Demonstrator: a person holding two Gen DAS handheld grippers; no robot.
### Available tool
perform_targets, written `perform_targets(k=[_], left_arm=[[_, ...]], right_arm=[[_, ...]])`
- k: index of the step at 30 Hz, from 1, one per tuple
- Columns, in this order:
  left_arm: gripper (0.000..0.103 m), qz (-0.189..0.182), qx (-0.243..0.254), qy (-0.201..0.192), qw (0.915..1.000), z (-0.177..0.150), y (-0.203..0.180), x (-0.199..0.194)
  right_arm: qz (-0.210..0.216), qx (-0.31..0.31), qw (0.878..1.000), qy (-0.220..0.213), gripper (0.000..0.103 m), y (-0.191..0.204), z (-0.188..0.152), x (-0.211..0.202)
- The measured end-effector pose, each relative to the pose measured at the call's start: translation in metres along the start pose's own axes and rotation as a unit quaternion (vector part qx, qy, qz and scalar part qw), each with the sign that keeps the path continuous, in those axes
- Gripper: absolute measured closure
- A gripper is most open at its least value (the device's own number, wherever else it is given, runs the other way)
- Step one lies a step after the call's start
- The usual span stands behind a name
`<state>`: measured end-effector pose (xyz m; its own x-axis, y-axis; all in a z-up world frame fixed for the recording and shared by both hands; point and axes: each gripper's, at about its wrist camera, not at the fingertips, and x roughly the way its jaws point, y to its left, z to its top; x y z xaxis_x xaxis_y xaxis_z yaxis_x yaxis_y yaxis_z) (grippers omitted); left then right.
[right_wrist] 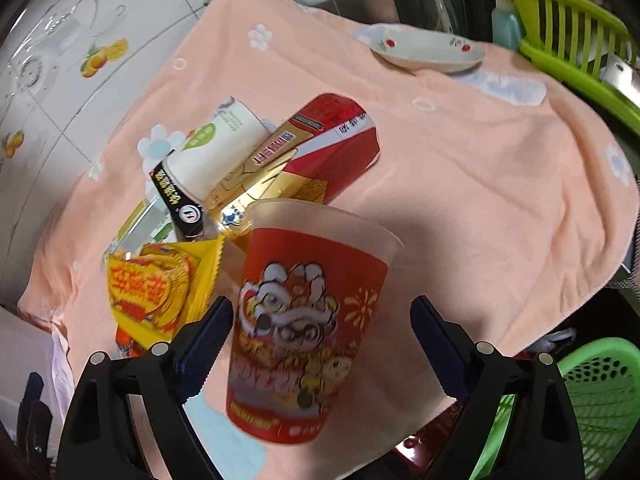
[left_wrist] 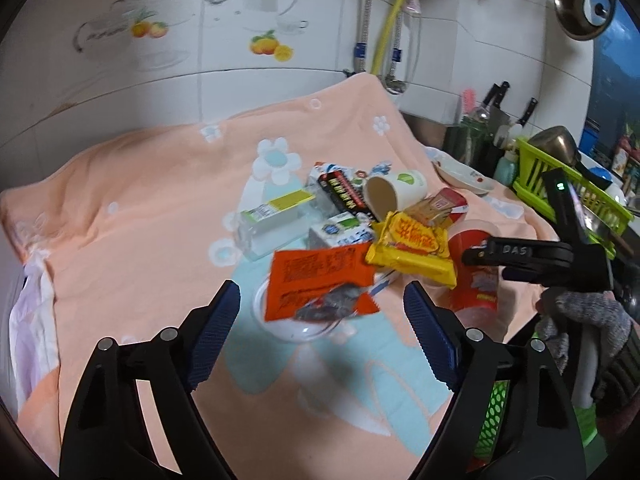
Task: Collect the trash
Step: 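Grasp the red printed cup with the right tool while the left tool grasps the yellow snack bag, then carry both items over the green basket and release them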
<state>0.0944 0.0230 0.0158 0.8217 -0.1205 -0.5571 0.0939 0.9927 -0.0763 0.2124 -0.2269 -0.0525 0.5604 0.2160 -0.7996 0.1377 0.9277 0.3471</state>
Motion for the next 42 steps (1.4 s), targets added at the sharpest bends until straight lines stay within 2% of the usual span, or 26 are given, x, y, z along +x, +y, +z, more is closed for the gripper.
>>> perform_targets(k=[5, 9, 16, 21, 24, 26, 29, 35, 38, 42], left_arm=[[0.022, -0.028, 0.029, 0.001, 0.9992, 0.019, -0.014, 0.018], [0.024, -0.06, 0.044, 0.021, 0.997, 0.028, -0.022, 0.041], [0.032, -0.11, 0.067, 0.077, 0.9887, 0.037, -0.04, 0.095], [0.037, -0.126, 0.069, 0.109, 0.9836, 0.037, -0.047, 0.125], [0.047, -0.141, 0.066, 0.123, 0.9801, 0.035, -0.048, 0.137], [0.058, -0.153, 0.059, 0.132, 0.9777, 0.034, -0.048, 0.142], [0.072, -0.163, 0.057, 0.133, 0.976, 0.032, -0.048, 0.144], [0.087, -0.169, 0.054, 0.117, 0.9772, 0.031, -0.048, 0.13], [0.092, -0.18, 0.046, 0.104, 0.9771, 0.033, -0.048, 0.115], [0.092, -0.192, 0.057, 0.079, 0.9766, 0.036, -0.058, 0.087]], right_arm=[[0.043, 0.033, 0.998, 0.032, 0.024, -0.007, 0.004, 0.016], [0.086, 0.057, 0.993, 0.049, 0.031, -0.015, 0.004, 0.021], [0.089, 0.034, 0.995, 0.036, 0.032, -0.017, 0.001, 0.007], [0.076, 0.009, 0.997, 0.022, 0.032, -0.02, -0.001, -0.006], [0.07, -0.009, 0.997, 0.01, 0.032, -0.021, -0.005, -0.017], [0.069, -0.021, 0.997, 0.003, 0.032, -0.022, -0.008, -0.026], [0.066, -0.035, 0.997, -0.005, 0.032, -0.024, -0.014, -0.037], [0.057, -0.057, 0.996, -0.026, 0.032, -0.029, -0.028, -0.061], [0.056, -0.06, 0.996, -0.038, 0.032, -0.031, -0.034, -0.075], [0.053, -0.061, 0.995, -0.055, 0.032, -0.04, -0.044, -0.096]])
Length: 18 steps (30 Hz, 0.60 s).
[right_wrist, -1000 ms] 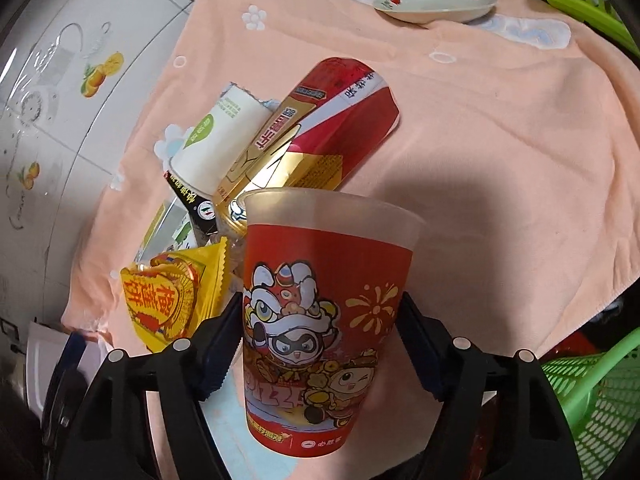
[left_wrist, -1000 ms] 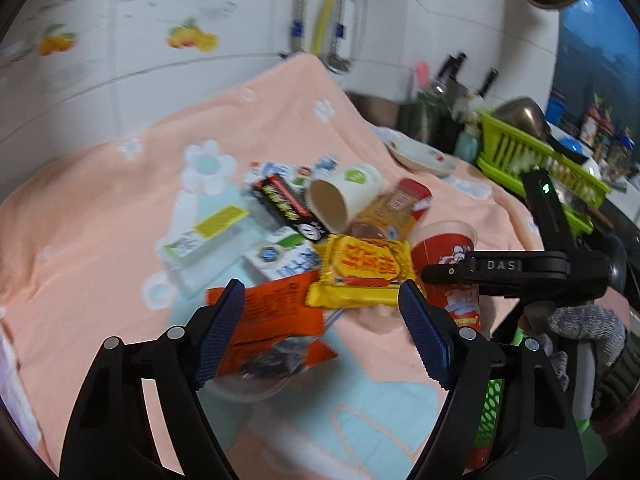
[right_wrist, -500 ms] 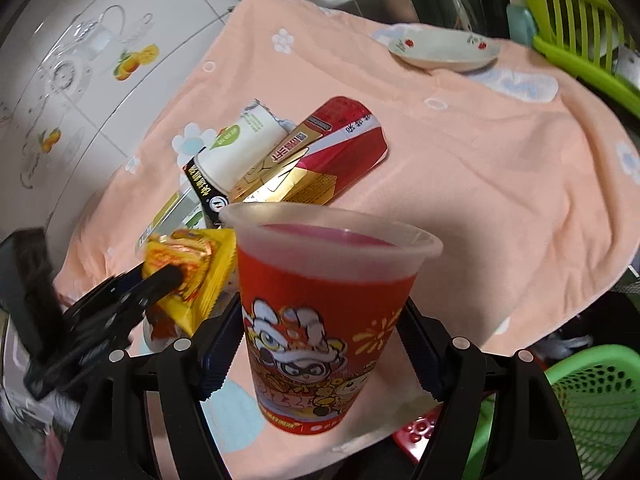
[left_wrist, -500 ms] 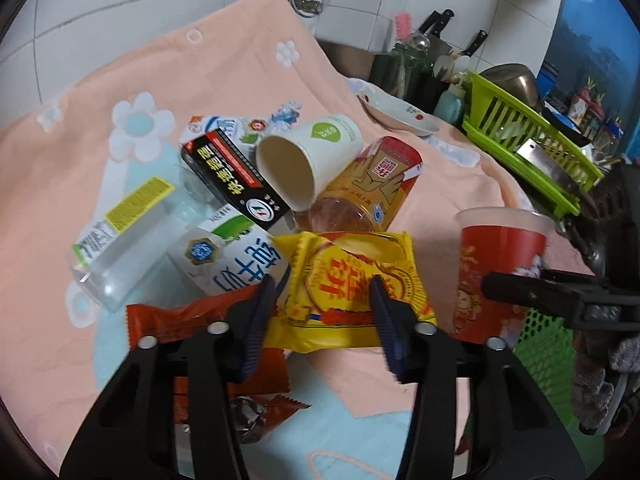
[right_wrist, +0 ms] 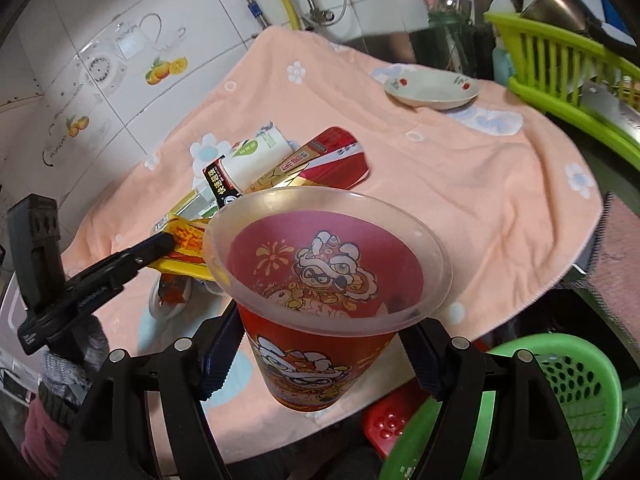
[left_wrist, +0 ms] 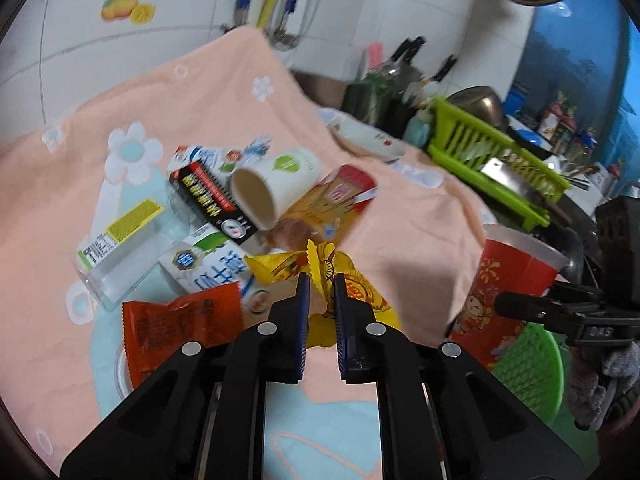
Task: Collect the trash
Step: 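Carry both items over the green basket and release them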
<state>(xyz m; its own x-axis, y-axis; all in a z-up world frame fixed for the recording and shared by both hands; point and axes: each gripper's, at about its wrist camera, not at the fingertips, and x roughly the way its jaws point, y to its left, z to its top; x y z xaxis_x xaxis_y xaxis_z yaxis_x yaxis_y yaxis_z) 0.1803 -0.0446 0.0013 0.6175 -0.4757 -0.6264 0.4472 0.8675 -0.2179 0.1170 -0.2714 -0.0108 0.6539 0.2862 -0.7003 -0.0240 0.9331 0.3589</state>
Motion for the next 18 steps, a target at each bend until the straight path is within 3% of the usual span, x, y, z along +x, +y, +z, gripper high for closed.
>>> perform_targets(k=[6, 11, 18], left_arm=[[0.092, -0.04, 0.016, -0.014, 0.999, -0.008, -0.035, -0.022], [0.092, -0.098, 0.035, -0.015, 0.9945, -0.021, -0.08, -0.03], [0.092, -0.182, 0.058, 0.03, 0.9812, -0.054, -0.145, -0.001]], right_arm=[[-0.015, -0.001, 1.0, -0.024, 0.032, -0.012, -0.014, -0.034], [-0.05, 0.002, 0.998, -0.042, 0.032, -0.032, -0.031, -0.066], [-0.094, 0.023, 0.994, -0.05, 0.032, -0.071, -0.056, -0.1]])
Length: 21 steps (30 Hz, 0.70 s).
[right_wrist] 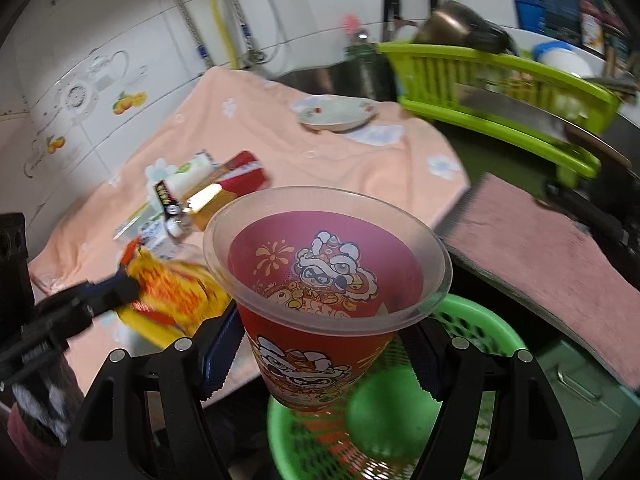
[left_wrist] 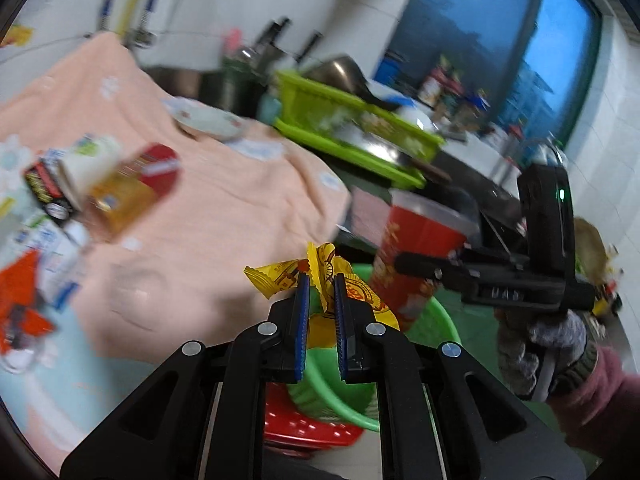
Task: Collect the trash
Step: 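Carry both items over the green basket and release them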
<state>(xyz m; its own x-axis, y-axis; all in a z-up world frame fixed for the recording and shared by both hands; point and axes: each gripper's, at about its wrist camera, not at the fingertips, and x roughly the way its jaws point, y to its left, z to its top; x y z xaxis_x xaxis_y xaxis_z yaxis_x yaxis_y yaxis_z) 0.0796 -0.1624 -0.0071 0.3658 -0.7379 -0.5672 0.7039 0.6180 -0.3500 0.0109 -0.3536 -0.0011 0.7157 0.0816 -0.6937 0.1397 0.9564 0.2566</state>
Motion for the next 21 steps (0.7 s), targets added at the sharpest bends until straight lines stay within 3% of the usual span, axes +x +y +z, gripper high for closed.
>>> perform_targets(k=[9, 12, 13, 14, 18, 21], left_arm=[[0.09, -0.038, 0.023, 0.081, 0.9957, -0.044, -0.041, 0.063], [0.079, -0.036, 0.03, 0.104, 0.9935, -0.058, -0.048, 0.079], [0.069, -0.035, 0.028, 0.109, 0.993, -0.061, -0.049, 0.081], [0.062, -0.033, 0.028, 0.109, 0.9931, -0.063, -0.05, 0.082], [0.06, -0.022, 0.032, 0.099, 0.9943, -0.061, -0.048, 0.072], [0.053, -0.006, 0.029, 0.085, 0.996, -0.055, -0.043, 0.061]], right_arm=[[-0.04, 0.027, 0.999, 0.006, 0.032, -0.047, -0.028, -0.013], [-0.048, 0.033, 0.998, 0.004, 0.032, -0.057, -0.034, -0.017], [-0.051, 0.035, 0.998, 0.003, 0.032, -0.061, -0.035, -0.019], [-0.052, 0.038, 0.998, 0.004, 0.032, -0.065, -0.037, -0.019], [-0.052, 0.044, 0.998, 0.013, 0.032, -0.071, -0.044, -0.016], [-0.049, 0.045, 0.997, 0.024, 0.032, -0.072, -0.049, -0.006]])
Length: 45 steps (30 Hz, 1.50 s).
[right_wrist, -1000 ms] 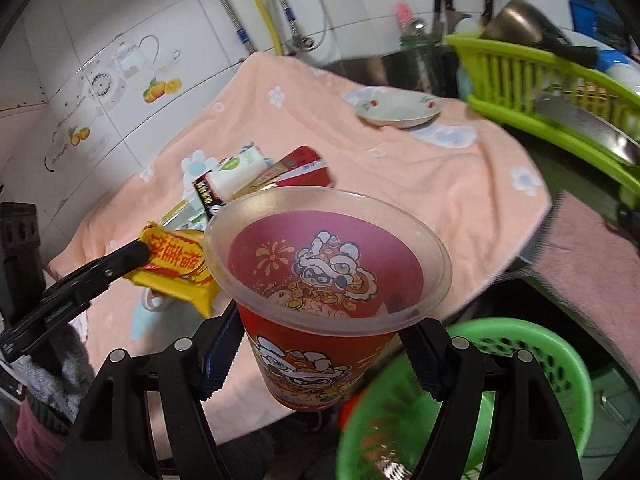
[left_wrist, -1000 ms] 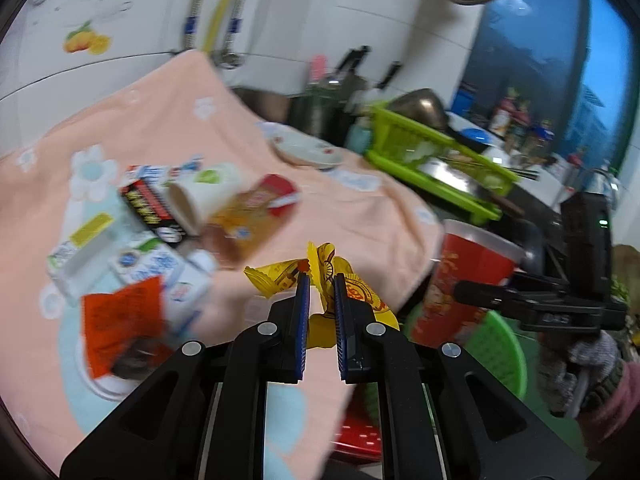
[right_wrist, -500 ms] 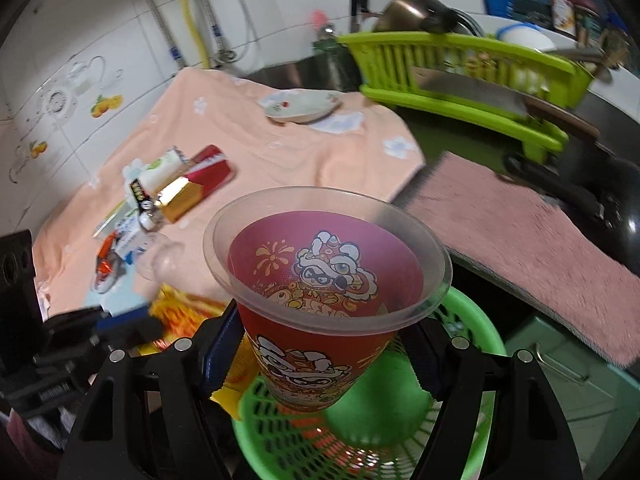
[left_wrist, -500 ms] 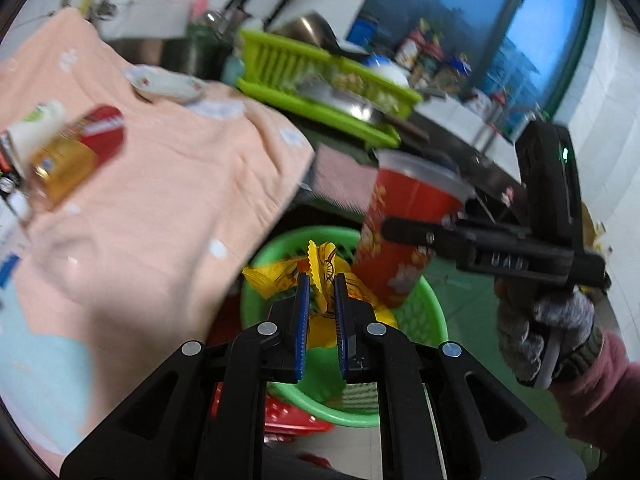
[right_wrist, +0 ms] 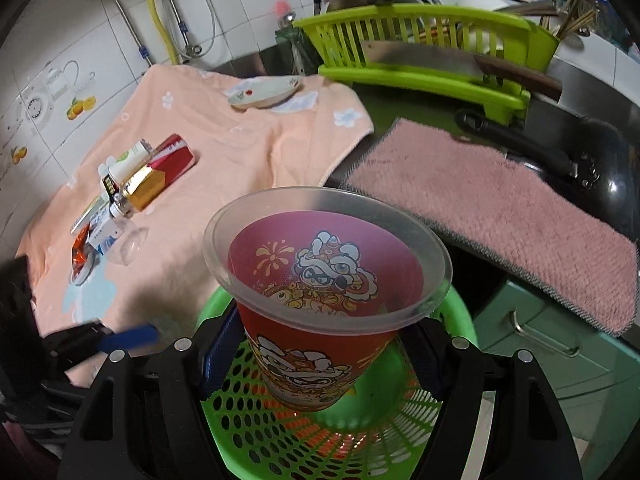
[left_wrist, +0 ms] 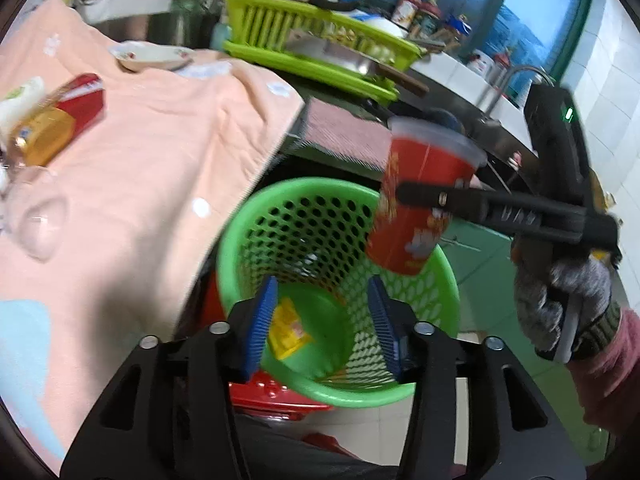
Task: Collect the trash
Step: 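Carry both items over the green basket and release them, then grasp the clear plastic cup with the right tool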
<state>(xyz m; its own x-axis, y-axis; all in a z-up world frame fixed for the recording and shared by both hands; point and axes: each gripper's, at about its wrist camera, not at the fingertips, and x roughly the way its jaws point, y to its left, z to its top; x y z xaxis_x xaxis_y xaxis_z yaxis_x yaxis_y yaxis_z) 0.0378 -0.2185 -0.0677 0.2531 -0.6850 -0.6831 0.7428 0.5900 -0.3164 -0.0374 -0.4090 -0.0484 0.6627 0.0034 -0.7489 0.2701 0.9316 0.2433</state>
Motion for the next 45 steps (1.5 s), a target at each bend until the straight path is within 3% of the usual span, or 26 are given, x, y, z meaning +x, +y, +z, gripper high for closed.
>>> perform_targets(k=[10, 19, 25, 33, 45], left_arm=[[0.046, 0.056, -0.04, -0.056, 0.9961, -0.001, 0.036, -0.063], [0.04, 0.11, -0.09, -0.104, 0.9844, -0.015, 0.077, -0.121], [0.039, 0.149, -0.124, -0.133, 0.972, -0.026, 0.109, -0.159], [0.039, 0.2, -0.149, -0.15, 0.9567, -0.043, 0.139, -0.197], [0.039, 0.228, -0.179, -0.149, 0.9454, -0.063, 0.168, -0.214]], right_arm=[[-0.011, -0.016, 0.998, 0.064, 0.032, 0.014, -0.017, 0.054], [-0.027, -0.049, 0.995, 0.082, 0.026, 0.031, -0.023, 0.072], [-0.032, -0.069, 0.996, 0.053, 0.022, 0.043, -0.015, 0.05], [-0.005, -0.094, 0.996, -0.007, 0.015, 0.079, 0.008, 0.019], [0.065, -0.178, 0.982, -0.007, 0.012, 0.167, 0.028, 0.03]])
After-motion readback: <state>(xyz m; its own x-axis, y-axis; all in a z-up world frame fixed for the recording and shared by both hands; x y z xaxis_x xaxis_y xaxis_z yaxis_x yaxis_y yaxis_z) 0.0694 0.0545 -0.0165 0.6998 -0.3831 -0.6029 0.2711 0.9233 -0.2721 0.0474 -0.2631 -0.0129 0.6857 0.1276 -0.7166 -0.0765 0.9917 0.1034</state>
